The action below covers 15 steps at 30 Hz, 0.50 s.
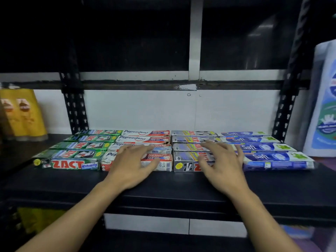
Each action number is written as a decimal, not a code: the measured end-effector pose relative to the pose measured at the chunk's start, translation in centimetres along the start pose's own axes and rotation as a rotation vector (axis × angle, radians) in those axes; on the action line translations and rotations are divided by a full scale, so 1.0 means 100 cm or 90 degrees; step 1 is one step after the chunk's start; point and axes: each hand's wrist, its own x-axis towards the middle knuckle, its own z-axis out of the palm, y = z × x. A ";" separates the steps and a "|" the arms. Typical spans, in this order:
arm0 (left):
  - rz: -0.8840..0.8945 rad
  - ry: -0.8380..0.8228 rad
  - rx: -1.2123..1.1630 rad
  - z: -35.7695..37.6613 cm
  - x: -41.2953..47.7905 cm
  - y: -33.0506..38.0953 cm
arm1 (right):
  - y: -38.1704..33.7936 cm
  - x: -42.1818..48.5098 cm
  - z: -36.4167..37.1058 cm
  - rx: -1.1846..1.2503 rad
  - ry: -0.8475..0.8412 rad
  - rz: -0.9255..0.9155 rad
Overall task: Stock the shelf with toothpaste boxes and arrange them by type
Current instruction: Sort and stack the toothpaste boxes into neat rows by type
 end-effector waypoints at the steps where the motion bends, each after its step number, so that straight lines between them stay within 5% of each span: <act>1: -0.007 0.002 -0.010 0.001 -0.001 -0.002 | 0.001 0.000 -0.001 0.003 0.006 0.010; 7: 0.009 -0.001 0.010 0.001 -0.002 0.001 | 0.007 -0.002 0.005 -0.081 -0.149 -0.004; 15: 0.024 -0.003 -0.001 0.004 -0.005 -0.004 | 0.008 0.000 0.006 -0.100 -0.184 -0.009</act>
